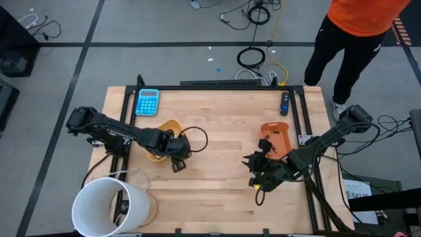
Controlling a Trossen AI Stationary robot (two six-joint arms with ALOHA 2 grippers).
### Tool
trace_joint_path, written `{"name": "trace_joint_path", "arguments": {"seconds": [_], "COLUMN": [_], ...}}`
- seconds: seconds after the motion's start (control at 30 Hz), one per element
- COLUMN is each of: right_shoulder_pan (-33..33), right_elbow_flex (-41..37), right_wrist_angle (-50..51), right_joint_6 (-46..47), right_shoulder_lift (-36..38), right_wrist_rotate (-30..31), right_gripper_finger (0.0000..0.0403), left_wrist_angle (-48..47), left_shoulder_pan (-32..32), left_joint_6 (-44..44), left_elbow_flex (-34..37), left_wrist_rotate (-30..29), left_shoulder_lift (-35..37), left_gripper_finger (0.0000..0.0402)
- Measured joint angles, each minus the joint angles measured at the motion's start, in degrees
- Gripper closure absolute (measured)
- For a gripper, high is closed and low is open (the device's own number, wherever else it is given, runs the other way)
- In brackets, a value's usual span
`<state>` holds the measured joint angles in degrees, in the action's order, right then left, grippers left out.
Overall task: Sort batteries
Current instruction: Adjust the yellow bin
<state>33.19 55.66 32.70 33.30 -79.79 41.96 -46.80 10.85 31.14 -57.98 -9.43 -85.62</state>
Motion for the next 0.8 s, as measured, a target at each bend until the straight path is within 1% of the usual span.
{"name": "trace_joint_path", "arguments": {"seconds": [0.07,0.17,0.37,0.47,0.57,0.8], "right_shoulder_pan": [0.48,0.98,1.40,1.40,0.97,0.16], "right_elbow_flex": [-0.02,-0.02,-0.02,-0.04,-0.04,-0.07], "right_wrist_angle": [0.69,0.62,0.58,0.48,-0.25,-1.74], "right_joint_6": [1.60,2.64,4.23,4.61,4.89,3.68], "right_shoulder_lift": [0.42,0.31,-0.02,-0.02,-0.02,-0.02], "right_wrist_rotate": [-0.60,-3.29,-3.30,-3.30,-3.31,-3.11], "right_gripper_finger": [0.0328,0.0328,0.0328,0.0328,0.0328,0.0328], "left_wrist_angle": [-1.09,-2.50,-2.20,-2.18,-1.81,3.38], "left_shoulder_pan": [0.02,0.04,-0.40,-1.07,-2.75,-9.32], "left_joint_6": [-0.06,0.14,5.67,5.91,4.51,0.16], "left_elbow_flex": [0.00,0.02,0.01,0.02,0.02,0.02], "left_wrist_rotate": [0.67,1.69,0.64,0.56,-0.19,-3.18], "left_shoulder_lift": [0.00,0.00,-0.26,-1.50,-3.48,-7.58], "left_gripper_finger": [0.0242,0.0242,0.0242,0.0242,0.0242,0.0242]}}
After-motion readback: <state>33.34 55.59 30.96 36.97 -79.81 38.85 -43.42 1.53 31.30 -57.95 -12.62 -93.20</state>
